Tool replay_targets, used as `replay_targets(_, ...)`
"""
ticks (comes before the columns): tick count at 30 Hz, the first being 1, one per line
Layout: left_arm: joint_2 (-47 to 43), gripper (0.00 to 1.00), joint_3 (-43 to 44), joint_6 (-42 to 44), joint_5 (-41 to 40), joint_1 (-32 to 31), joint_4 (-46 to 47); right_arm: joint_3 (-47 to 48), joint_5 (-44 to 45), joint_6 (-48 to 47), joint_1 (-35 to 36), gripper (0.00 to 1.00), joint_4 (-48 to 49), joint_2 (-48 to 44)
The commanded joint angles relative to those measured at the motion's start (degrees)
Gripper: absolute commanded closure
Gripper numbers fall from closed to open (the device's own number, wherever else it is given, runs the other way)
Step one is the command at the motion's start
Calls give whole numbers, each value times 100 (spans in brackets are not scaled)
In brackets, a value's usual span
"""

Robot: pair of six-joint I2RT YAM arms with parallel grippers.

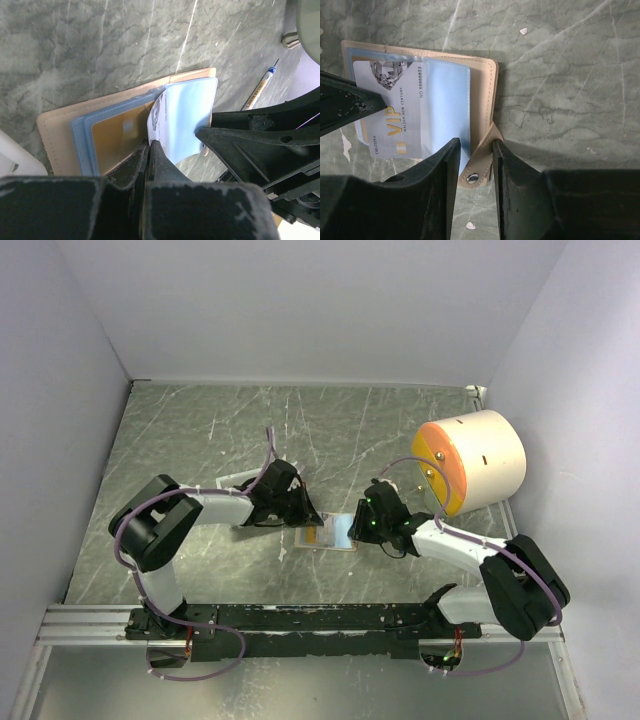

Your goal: Put the credit cards into the card holder

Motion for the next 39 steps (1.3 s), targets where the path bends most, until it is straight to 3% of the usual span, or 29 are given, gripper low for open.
replay_targets(1, 33, 93, -134, 38, -334, -85, 10, -161, -176, 286, 50, 69, 137, 214)
replay_targets(3, 2, 93, -162, 42, -328, -87, 30, -46, 99, 235, 55, 71, -176, 162)
replay_targets(5, -25, 92, -229, 26, -225, -87, 127, 59, 287, 137, 53, 85, -421, 39)
replay_targets(7, -22, 89, -268, -4, -130, -99, 224, 136, 315, 87, 50, 88, -517, -93)
replay_targets(12, 24, 87, -246, 19, -69, -197, 186, 145, 138, 113, 48, 84, -389, -92)
replay_targets(21, 110, 91, -52, -117, -446, -267, -832, 29, 52, 182, 49, 84, -202, -7)
replay_targets(39, 293, 93, 109, -157, -205, -272, -1060, 66, 70, 139, 49, 84, -184, 56)
